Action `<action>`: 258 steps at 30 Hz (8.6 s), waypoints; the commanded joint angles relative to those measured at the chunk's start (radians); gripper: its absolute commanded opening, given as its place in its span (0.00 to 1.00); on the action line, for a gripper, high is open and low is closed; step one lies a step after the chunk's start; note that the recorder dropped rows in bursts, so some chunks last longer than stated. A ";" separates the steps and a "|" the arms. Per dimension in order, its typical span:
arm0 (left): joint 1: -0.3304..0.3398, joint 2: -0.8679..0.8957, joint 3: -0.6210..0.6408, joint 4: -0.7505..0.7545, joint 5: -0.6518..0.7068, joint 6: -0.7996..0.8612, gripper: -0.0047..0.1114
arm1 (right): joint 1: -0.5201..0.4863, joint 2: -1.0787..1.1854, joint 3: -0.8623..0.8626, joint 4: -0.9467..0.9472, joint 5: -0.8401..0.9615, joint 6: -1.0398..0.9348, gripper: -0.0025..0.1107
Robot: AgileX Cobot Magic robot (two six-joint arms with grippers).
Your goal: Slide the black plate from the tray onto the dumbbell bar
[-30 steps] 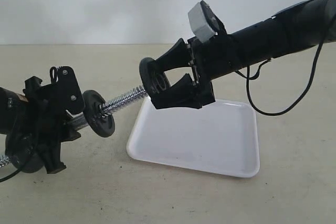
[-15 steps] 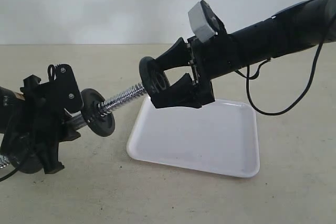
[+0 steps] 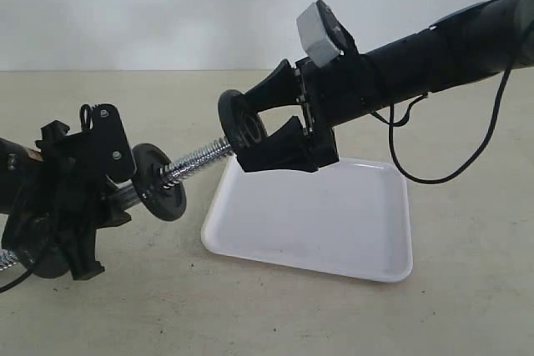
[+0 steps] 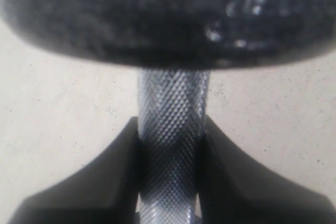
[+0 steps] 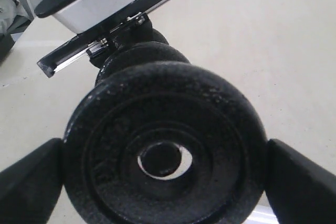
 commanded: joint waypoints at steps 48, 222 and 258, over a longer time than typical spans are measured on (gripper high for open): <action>-0.011 -0.087 -0.042 -0.017 -0.129 -0.031 0.08 | 0.000 -0.027 -0.004 0.100 0.043 -0.007 0.02; -0.012 -0.087 -0.063 -0.010 -0.119 -0.050 0.08 | -0.001 -0.027 -0.005 0.084 0.043 0.011 0.02; -0.035 -0.087 -0.066 -0.010 -0.136 -0.050 0.08 | 0.000 -0.027 -0.005 0.080 0.043 0.035 0.02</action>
